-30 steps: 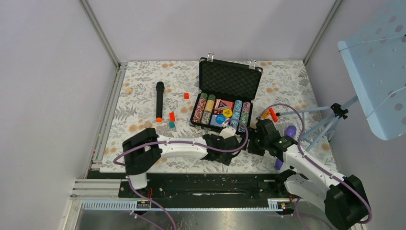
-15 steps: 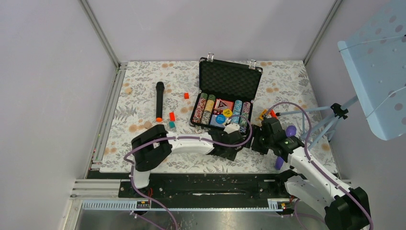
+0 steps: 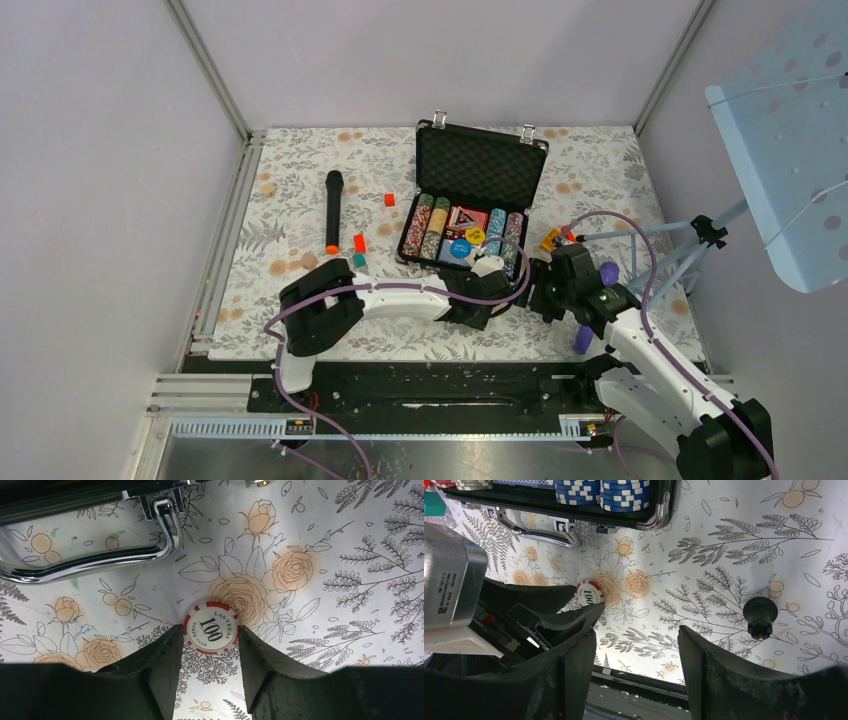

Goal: Pack up texas hold em set

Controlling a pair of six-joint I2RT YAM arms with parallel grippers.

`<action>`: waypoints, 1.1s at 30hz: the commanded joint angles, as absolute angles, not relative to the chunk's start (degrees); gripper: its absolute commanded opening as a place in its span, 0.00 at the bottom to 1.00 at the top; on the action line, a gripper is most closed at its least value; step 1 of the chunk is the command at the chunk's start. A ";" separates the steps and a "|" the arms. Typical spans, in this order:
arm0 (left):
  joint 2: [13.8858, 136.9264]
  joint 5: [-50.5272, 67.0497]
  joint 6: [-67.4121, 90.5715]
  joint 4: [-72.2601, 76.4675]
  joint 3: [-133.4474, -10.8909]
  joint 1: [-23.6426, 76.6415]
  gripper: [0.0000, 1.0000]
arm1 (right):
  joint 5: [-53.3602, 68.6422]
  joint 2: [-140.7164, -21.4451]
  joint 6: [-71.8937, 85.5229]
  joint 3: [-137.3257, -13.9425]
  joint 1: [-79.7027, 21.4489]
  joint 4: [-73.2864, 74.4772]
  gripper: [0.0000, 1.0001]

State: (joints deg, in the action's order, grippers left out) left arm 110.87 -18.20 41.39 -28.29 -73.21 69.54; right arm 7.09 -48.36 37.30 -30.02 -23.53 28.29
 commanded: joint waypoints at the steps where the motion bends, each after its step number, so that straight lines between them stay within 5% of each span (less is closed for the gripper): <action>1: 113.41 -15.24 41.73 -27.33 -73.73 69.52 0.43 | 7.24 -47.79 36.16 -31.96 -22.94 29.63 0.68; 9: 112.71 -15.26 41.53 -27.04 -73.23 69.52 0.34 | 7.71 -47.95 35.77 -31.72 -22.76 29.60 0.68; 26: 105.00 -16.73 41.30 -26.72 -70.14 69.52 0.33 | 12.43 -50.99 37.02 -29.24 -22.59 24.04 0.68; 33: 106.71 -16.69 41.18 -26.85 -72.29 69.52 0.68 | 9.80 -49.21 36.77 -29.81 -22.43 26.47 0.68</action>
State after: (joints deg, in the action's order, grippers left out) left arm 108.05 -17.02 41.41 -27.44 -70.61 69.56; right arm 10.61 -50.78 36.77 -29.28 -23.00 25.61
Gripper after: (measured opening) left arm 0.624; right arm 0.682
